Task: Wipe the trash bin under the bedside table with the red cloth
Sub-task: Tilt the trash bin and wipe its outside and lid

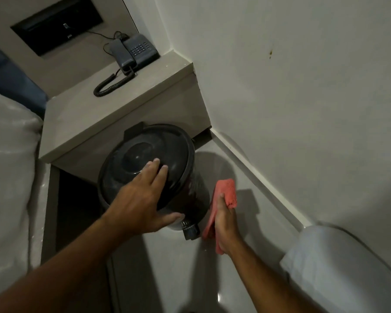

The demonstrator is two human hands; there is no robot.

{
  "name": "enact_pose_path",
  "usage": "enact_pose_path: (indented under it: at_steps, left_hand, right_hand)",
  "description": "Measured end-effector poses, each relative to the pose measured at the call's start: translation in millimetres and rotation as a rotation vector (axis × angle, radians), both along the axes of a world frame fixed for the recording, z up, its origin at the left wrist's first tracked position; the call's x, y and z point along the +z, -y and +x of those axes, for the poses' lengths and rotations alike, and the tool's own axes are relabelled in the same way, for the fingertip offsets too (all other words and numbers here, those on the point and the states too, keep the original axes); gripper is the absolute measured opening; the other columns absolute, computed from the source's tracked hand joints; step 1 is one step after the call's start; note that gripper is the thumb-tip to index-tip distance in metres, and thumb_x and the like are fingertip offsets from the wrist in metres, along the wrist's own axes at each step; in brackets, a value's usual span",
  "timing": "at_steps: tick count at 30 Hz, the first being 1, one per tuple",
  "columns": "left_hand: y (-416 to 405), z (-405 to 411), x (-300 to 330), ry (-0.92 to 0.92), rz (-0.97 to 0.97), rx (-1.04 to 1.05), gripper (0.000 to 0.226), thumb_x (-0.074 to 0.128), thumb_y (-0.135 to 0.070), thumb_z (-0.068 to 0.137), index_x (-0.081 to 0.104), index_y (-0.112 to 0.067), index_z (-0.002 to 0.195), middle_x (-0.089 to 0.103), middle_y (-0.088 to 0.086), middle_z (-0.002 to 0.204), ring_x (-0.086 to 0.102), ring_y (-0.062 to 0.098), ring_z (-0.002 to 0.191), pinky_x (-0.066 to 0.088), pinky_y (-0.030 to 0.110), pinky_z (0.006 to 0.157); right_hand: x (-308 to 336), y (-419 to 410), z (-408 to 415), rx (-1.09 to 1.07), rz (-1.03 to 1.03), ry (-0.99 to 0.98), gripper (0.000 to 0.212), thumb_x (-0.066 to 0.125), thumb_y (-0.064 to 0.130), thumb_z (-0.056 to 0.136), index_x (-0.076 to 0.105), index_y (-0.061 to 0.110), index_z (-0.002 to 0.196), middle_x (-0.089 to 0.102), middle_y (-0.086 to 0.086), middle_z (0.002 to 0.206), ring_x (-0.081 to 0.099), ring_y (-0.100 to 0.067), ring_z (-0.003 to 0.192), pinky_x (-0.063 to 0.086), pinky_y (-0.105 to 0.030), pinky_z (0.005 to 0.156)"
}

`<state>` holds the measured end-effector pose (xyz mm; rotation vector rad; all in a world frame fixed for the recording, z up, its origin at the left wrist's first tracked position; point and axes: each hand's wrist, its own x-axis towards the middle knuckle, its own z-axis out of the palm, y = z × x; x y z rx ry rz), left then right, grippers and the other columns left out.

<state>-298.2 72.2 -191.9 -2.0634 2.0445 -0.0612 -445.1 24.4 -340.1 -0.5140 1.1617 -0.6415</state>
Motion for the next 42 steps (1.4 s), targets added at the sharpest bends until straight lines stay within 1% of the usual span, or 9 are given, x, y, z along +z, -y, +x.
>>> enact_pose_path:
  at_steps: [3, 8, 12, 18, 24, 26, 31, 37, 42]
  left_hand:
    - [11, -9, -11, -0.057, -0.004, 0.132, 0.1, 0.065, -0.046, 0.077, 0.007, -0.009, 0.149, 0.009, 0.019, 0.159, 0.011, 0.032, 0.145, 0.012, 0.039, 0.113]
    - [1, 34, 32, -0.407, -0.164, 0.071, 0.087, 0.064, -0.045, 0.066, 0.037, -0.011, 0.141, 0.05, 0.013, 0.139, 0.053, 0.017, 0.122, 0.051, 0.03, 0.094]
    - [-16, 64, 46, -0.562, -0.183, 0.159, 0.078, 0.059, -0.036, 0.064, 0.029, -0.045, 0.136, 0.05, -0.015, 0.116, 0.051, -0.013, 0.101, 0.049, 0.012, 0.075]
    - [-9, 79, 43, -0.577, -0.21, 0.331, 0.112, 0.063, 0.016, 0.07, 0.024, -0.087, 0.094, 0.039, -0.03, 0.105, 0.041, 0.01, 0.108, 0.037, 0.03, 0.087]
    - [0, 78, 39, -0.48, -0.24, 0.322, 0.081, 0.061, 0.015, 0.073, 0.034, -0.049, 0.114, 0.046, 0.018, 0.137, 0.036, 0.015, 0.117, 0.028, 0.032, 0.094]
    - [9, 78, 36, -0.457, -0.229, 0.327, 0.07, 0.062, 0.011, 0.074, 0.044, -0.033, 0.126, 0.048, 0.018, 0.135, 0.042, 0.023, 0.121, 0.032, 0.033, 0.094]
    - [20, 76, 33, -0.385, -0.217, 0.273, 0.068, 0.06, 0.001, 0.069, 0.043, -0.006, 0.134, 0.052, 0.02, 0.131, 0.046, 0.032, 0.12, 0.034, 0.035, 0.099]
    - [28, 80, 36, -0.422, -0.232, 0.175, 0.062, 0.062, 0.008, 0.071, 0.048, -0.015, 0.127, 0.06, 0.009, 0.117, 0.053, 0.026, 0.106, 0.039, 0.031, 0.086]
    - [26, 82, 34, -0.429, -0.218, 0.234, 0.067, 0.056, -0.004, 0.066, 0.045, -0.008, 0.132, 0.056, 0.016, 0.128, 0.05, 0.032, 0.117, 0.036, 0.034, 0.098]
  right_hand:
    - [-2, -1, 0, 0.006, 0.016, -0.012, 0.055, 0.037, 0.056, 0.101, 0.065, 0.01, 0.111, 0.058, -0.04, 0.123, 0.063, -0.053, 0.107, 0.057, -0.037, 0.073]
    - [2, 1, 7, 0.051, 0.014, -0.06, 0.083, 0.031, 0.08, 0.087, 0.048, 0.02, 0.142, 0.058, -0.016, 0.139, 0.056, -0.033, 0.125, 0.043, -0.051, 0.11]
    - [7, -5, 0, 0.242, -0.151, -0.495, 0.073, 0.023, 0.069, 0.096, 0.071, 0.015, 0.087, 0.072, -0.009, 0.092, 0.065, -0.031, 0.094, 0.044, -0.053, 0.106]
    - [-19, -20, 19, 0.228, -0.3, -0.358, 0.054, 0.035, 0.046, 0.104, 0.039, 0.015, 0.149, 0.054, -0.015, 0.145, 0.047, -0.032, 0.135, 0.028, -0.049, 0.119]
    - [37, 20, 65, 0.279, -0.264, -0.374, 0.084, 0.003, 0.083, 0.087, 0.045, 0.032, 0.139, 0.066, -0.008, 0.123, 0.064, -0.027, 0.105, 0.047, -0.041, 0.096]
    - [58, 13, 85, 0.16, -0.716, -0.469, 0.059, 0.018, 0.057, 0.102, 0.051, 0.022, 0.135, 0.063, -0.001, 0.108, 0.063, -0.02, 0.106, 0.047, -0.032, 0.089]
    - [-17, -79, 52, 0.539, -1.732, -0.628, 0.06, 0.047, 0.037, 0.096, 0.034, 0.027, 0.153, 0.027, -0.006, 0.163, 0.008, -0.035, 0.153, 0.026, -0.066, 0.112]
    - [21, 1, 73, -0.054, -0.947, -0.633, 0.056, 0.027, 0.05, 0.104, 0.026, 0.022, 0.153, 0.055, -0.013, 0.142, 0.055, -0.031, 0.128, 0.042, -0.041, 0.107]
    - [32, -45, 110, 0.224, -1.471, -0.842, 0.078, 0.047, 0.054, 0.093, 0.02, 0.019, 0.157, 0.021, -0.018, 0.163, 0.014, -0.047, 0.149, 0.016, -0.069, 0.116]
